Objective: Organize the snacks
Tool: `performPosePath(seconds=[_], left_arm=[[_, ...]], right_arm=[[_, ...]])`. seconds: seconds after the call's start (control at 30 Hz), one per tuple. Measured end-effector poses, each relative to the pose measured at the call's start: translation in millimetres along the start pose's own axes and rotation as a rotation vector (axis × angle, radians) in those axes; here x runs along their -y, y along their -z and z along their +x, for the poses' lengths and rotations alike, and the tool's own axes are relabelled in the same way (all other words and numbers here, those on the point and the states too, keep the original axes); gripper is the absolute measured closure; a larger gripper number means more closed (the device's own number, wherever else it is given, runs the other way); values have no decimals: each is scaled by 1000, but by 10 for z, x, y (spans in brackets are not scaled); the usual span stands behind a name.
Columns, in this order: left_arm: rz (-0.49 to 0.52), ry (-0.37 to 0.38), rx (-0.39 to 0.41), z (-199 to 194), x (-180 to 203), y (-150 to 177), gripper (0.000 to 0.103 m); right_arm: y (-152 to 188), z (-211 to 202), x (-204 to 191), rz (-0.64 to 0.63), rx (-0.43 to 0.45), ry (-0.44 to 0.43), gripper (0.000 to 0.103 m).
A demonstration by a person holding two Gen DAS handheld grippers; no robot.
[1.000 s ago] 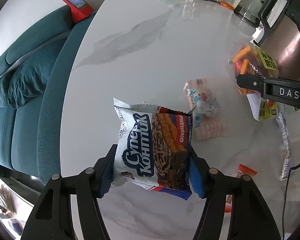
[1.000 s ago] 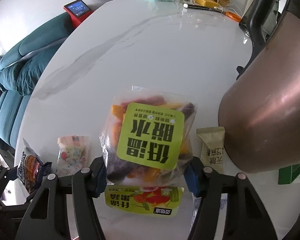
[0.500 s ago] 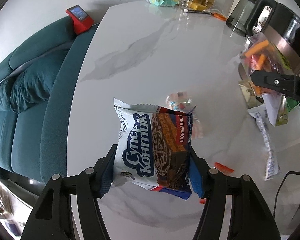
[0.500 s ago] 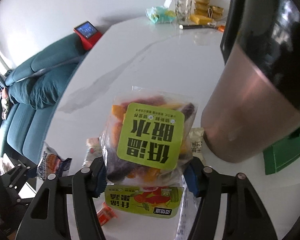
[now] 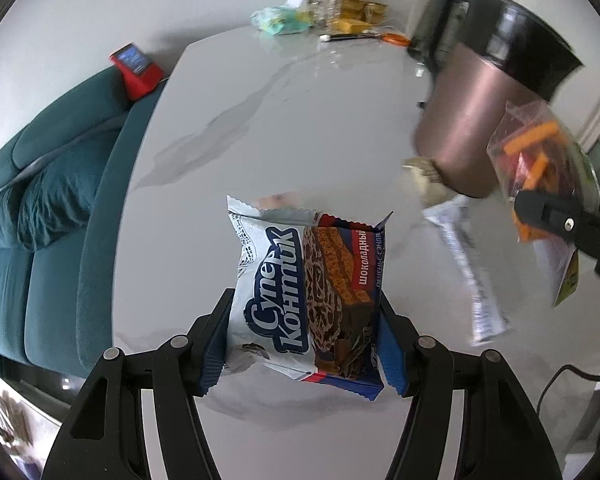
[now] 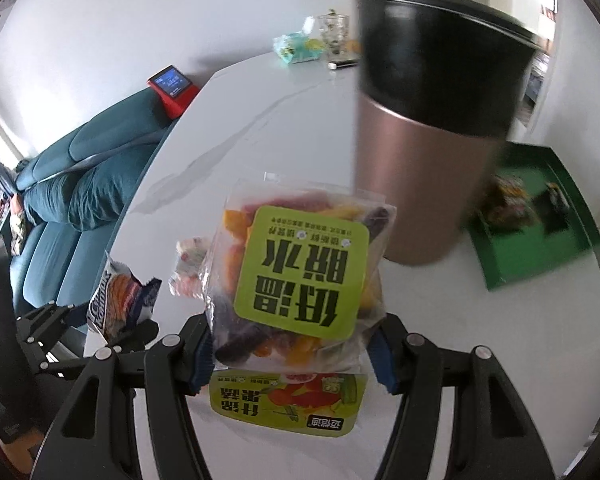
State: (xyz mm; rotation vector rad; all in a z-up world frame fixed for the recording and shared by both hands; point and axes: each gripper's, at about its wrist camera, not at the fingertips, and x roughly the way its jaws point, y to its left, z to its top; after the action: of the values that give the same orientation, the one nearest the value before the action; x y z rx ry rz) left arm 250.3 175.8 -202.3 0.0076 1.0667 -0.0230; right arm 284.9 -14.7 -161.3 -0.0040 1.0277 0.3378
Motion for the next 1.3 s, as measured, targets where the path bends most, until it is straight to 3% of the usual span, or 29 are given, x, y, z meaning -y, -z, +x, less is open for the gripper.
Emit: performPosePath(seconds=[0.37,0.67,0.93,1.3], left_arm=[[109,58,36,-179,1112,-177,45],[135,84,35,-136,2330,-435,45],[98,88,66,4,3213,-831,45],[-1,65,50,430,3763,-1354,45]], right_arm=[[352,-540,1106,93,27,56,26],[408,-820,2167,100,8,44,26],[247,-843,3045,55,-5,23,26],[-399,-541,3717,-26,-21,17,26]])
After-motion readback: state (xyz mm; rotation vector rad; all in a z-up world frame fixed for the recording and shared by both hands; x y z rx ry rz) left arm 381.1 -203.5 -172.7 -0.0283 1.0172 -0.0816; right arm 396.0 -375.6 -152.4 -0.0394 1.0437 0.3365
